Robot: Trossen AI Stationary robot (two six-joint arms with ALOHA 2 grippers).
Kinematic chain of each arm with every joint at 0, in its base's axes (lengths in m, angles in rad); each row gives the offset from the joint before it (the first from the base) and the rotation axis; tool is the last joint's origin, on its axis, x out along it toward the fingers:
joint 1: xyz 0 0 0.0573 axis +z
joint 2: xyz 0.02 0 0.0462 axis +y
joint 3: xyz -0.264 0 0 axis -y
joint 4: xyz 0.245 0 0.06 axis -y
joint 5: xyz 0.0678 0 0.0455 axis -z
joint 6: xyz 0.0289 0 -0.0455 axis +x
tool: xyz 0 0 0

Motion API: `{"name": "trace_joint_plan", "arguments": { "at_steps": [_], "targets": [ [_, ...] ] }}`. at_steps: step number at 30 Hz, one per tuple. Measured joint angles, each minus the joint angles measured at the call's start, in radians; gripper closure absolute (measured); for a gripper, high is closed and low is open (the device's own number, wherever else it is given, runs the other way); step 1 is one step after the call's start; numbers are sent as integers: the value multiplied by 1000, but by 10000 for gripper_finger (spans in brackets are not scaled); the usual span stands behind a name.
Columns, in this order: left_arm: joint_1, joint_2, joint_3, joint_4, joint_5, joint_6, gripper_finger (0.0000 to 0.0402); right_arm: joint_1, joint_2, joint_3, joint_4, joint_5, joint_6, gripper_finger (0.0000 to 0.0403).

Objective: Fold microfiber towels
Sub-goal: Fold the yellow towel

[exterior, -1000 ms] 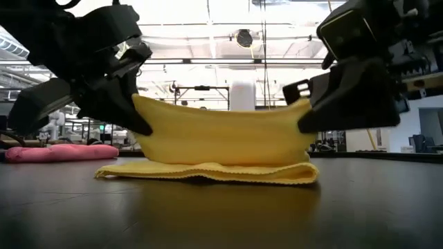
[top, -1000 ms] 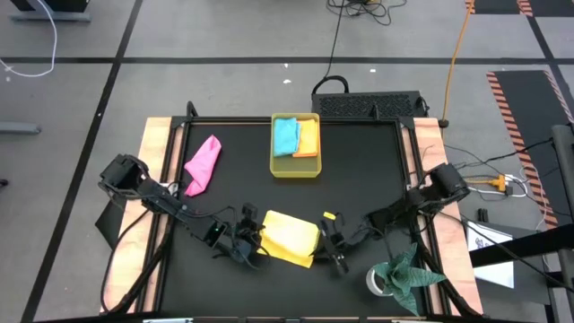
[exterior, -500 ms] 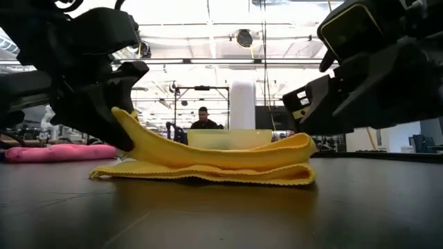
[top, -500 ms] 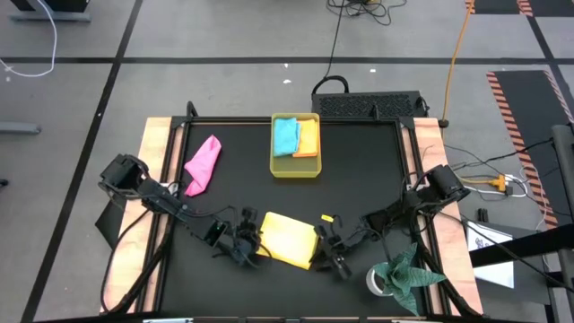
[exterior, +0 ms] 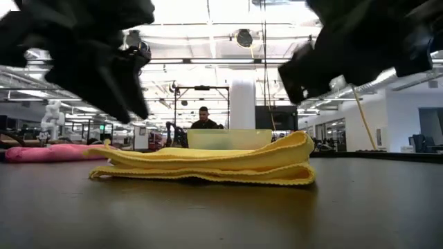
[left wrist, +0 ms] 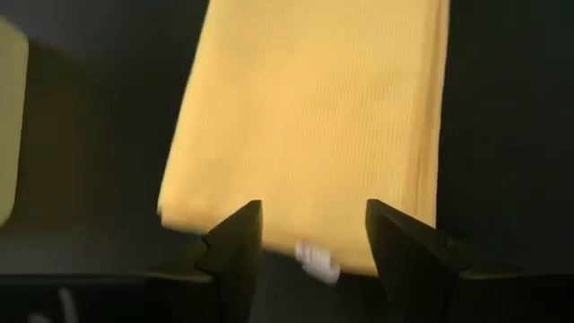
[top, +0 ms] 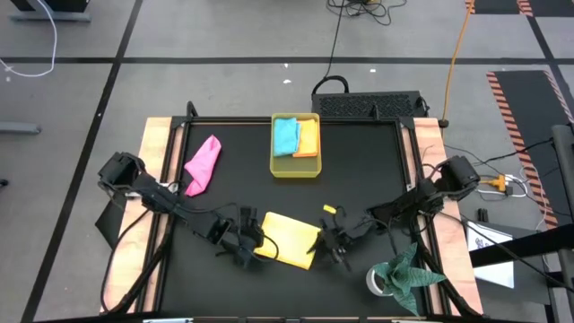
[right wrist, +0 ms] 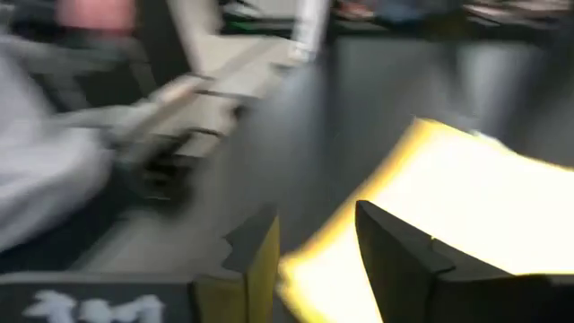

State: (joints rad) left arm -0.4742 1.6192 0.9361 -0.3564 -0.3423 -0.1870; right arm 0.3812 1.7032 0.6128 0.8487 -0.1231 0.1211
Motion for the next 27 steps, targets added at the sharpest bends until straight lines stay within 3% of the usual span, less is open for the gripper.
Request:
{"name": "trace_joint_plan", "arguments": {
  "at_steps": [6, 11, 14, 19, 22, 27],
  "targets": [
    [92, 56, -71, 216, 37, 39, 259, -57, 25, -2, -132, 233, 45, 337],
    [159, 119, -126, 271, 9, 46, 302, -80, 42, -2, -269, 251, 51, 395],
    [197, 125, -130, 271, -61, 38, 319, -58, 42, -2, -297, 186, 104, 395],
    [229, 49, -127, 295, -67, 136, 342, -14, 21, -2, -262, 57, 128, 399],
    [230, -11, -128, 310, -50, 129, 353, -1, -24, -1, -233, 94, 91, 401],
    [219, -34, -127, 362, 155, 108, 374, -20, -48, -1, -184, 215, 48, 402]
  ]
}}
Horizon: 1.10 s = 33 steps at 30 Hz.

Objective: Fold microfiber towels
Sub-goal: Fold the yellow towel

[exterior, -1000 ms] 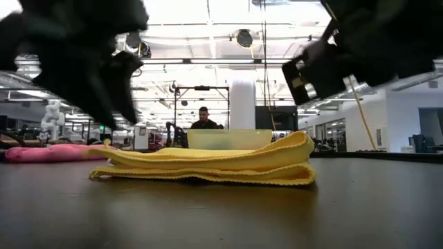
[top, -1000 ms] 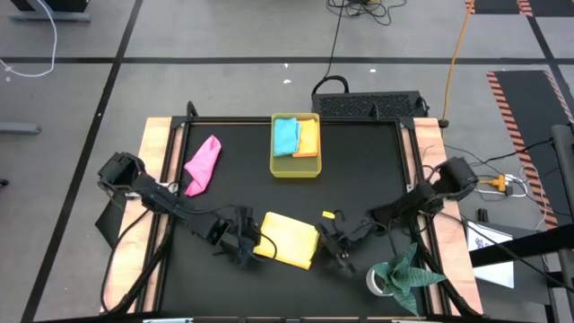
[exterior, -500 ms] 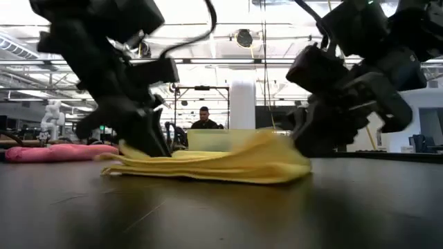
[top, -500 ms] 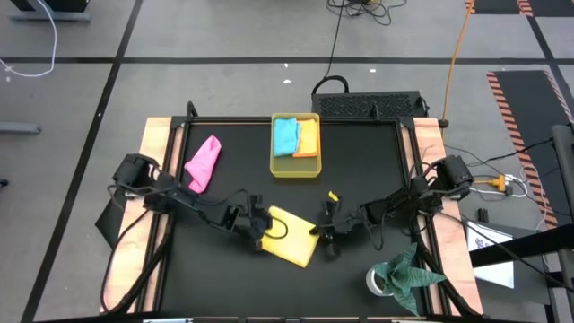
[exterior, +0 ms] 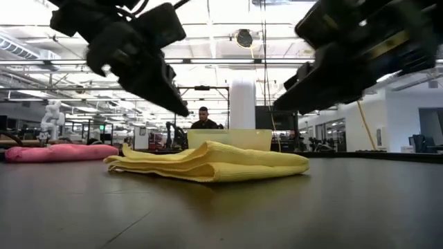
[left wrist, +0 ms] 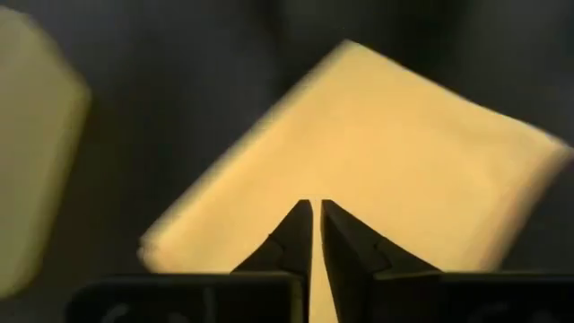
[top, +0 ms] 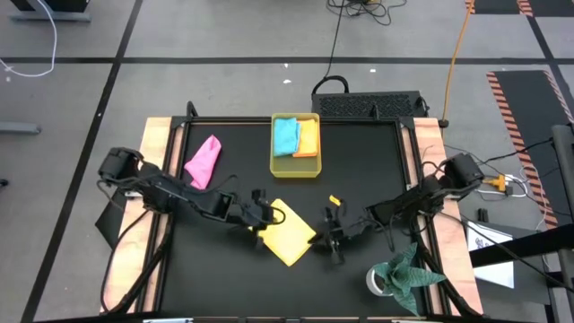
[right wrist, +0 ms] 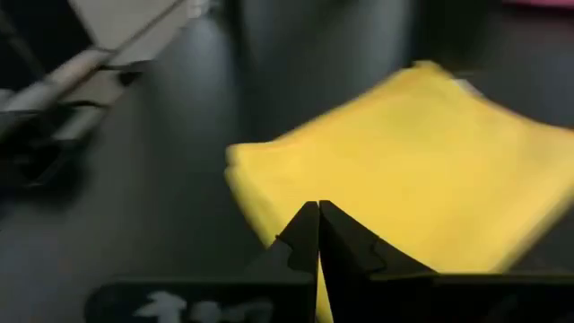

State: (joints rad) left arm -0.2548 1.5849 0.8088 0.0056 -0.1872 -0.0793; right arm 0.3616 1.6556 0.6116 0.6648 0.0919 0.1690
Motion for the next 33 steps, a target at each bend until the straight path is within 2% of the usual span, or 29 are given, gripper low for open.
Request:
{"name": "trace_joint_plan", "arguments": {
  "at_steps": [2, 6, 9, 11, 13, 18, 24, 28, 33],
  "targets": [
    [-7, 26, -4, 3, 45, -23, 384, -27, 21, 0, 15, 13, -8, 402],
    [-23, 104, -16, -6, 52, -34, 398, -76, 84, -1, -11, 11, -9, 402],
    [-28, 160, -16, 16, -25, -4, 387, -89, 137, -1, -18, -20, -4, 402],
    [-26, 170, -15, 18, -115, 9, 380, -68, 160, 1, -9, -31, 28, 402],
    [-20, 172, -15, 14, -159, 48, 377, -33, 170, 7, -10, -31, 72, 402],
    [-28, 85, -15, -34, -116, 95, 376, 45, 121, 16, -42, -50, 123, 403],
    [-64, 18, -15, 33, -24, 26, 376, 90, 20, 17, -9, -43, -30, 402],
    [-80, 51, -14, 140, 26, 28, 376, 103, 40, 26, 62, -43, -88, 379],
    [-65, 116, -14, 223, 4, -23, 376, 118, 137, 110, 43, -41, -197, 311]
  ]
}}
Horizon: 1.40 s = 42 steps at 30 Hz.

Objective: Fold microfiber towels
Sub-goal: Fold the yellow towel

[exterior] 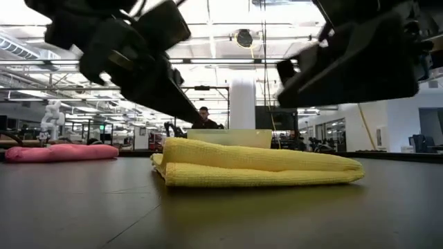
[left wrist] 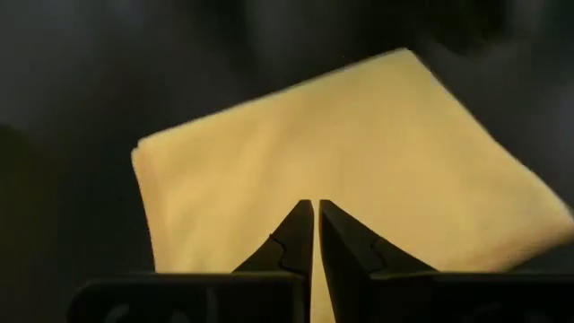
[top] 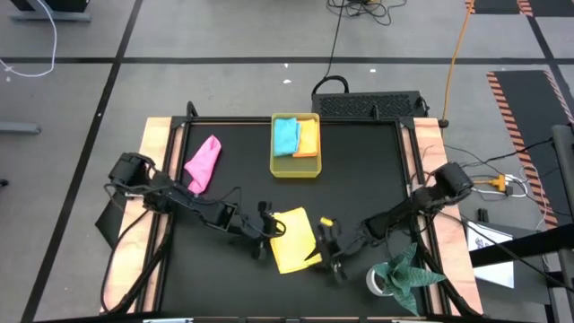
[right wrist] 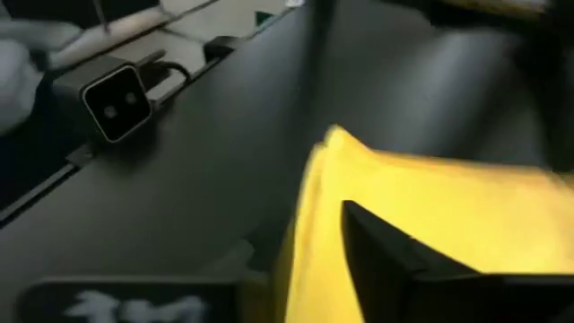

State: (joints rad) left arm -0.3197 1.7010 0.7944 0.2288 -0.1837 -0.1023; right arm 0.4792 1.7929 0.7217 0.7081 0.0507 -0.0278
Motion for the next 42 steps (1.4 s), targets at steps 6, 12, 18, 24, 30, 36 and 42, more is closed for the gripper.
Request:
{"name": "trace_joint_plan", "arguments": {
  "at_steps": [6, 12, 18, 24, 30, 36, 42],
  "targets": [
    [43, 54, 0, 0, -4, -93, 376, 6, 117, 181, -245, 5, -161, 233],
    [60, 99, 0, -29, -2, -117, 376, 5, 161, 246, -341, 115, -210, 224],
    [57, 70, -1, -80, -2, -121, 376, -10, 163, 244, -356, 131, -229, 295],
    [57, 30, -1, -217, -55, -144, 376, -6, 154, 243, -369, 133, -230, 391],
    [54, 66, 3, -213, -80, -101, 376, 5, 86, 242, -388, 95, -154, 385],
    [26, 95, 2, -105, -57, -53, 376, -9, 2, 242, -429, -6, -50, 398],
    [-18, 16, 14, -188, -51, -52, 376, -64, -14, 242, -488, -145, 96, 396]
  ]
}}
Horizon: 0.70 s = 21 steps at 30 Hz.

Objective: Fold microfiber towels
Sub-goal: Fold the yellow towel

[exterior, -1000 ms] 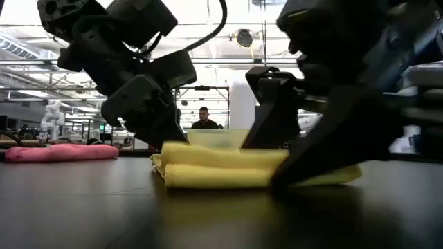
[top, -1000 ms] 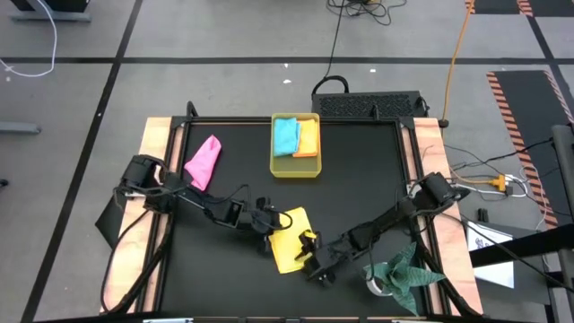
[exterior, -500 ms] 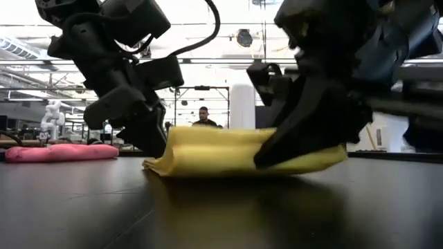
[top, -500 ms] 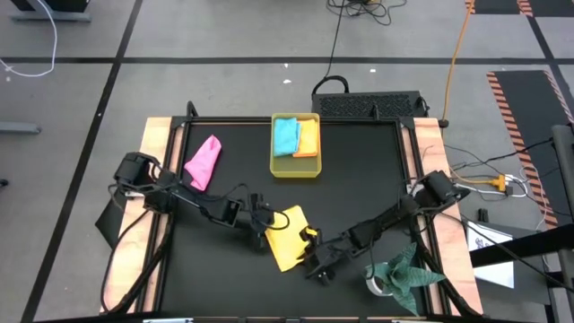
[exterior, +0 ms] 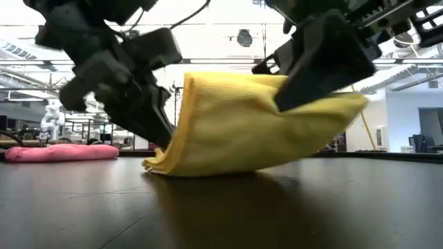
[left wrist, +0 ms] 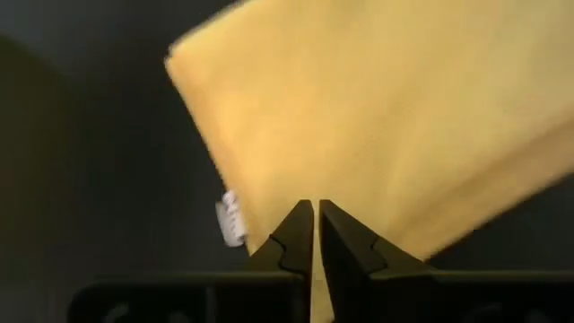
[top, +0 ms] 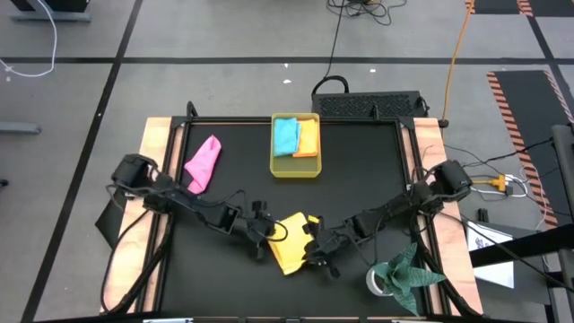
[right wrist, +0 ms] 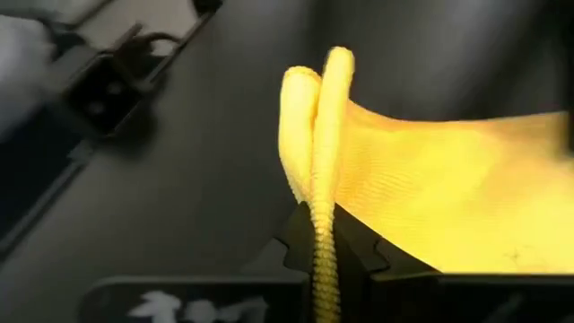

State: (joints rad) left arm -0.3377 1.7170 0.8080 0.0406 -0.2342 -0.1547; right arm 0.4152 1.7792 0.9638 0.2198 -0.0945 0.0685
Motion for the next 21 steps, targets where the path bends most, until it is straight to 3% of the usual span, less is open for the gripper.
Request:
{"name": "trace_joint_plan", "arguments": {
  "at_steps": [3, 10, 18, 21],
  "targets": [
    [-9, -42, -1, -54, -5, -40, 376, -9, 16, 0, 8, -92, 24, 395],
    [11, 11, -8, -91, -75, -66, 376, -23, 11, 0, 50, -95, 26, 395],
    [17, 126, -6, 148, -52, 51, 376, -92, 10, 0, 39, -104, 43, 395],
    [15, 139, -6, 183, -47, 71, 376, -125, 10, 0, 45, -174, 44, 395]
  ]
}}
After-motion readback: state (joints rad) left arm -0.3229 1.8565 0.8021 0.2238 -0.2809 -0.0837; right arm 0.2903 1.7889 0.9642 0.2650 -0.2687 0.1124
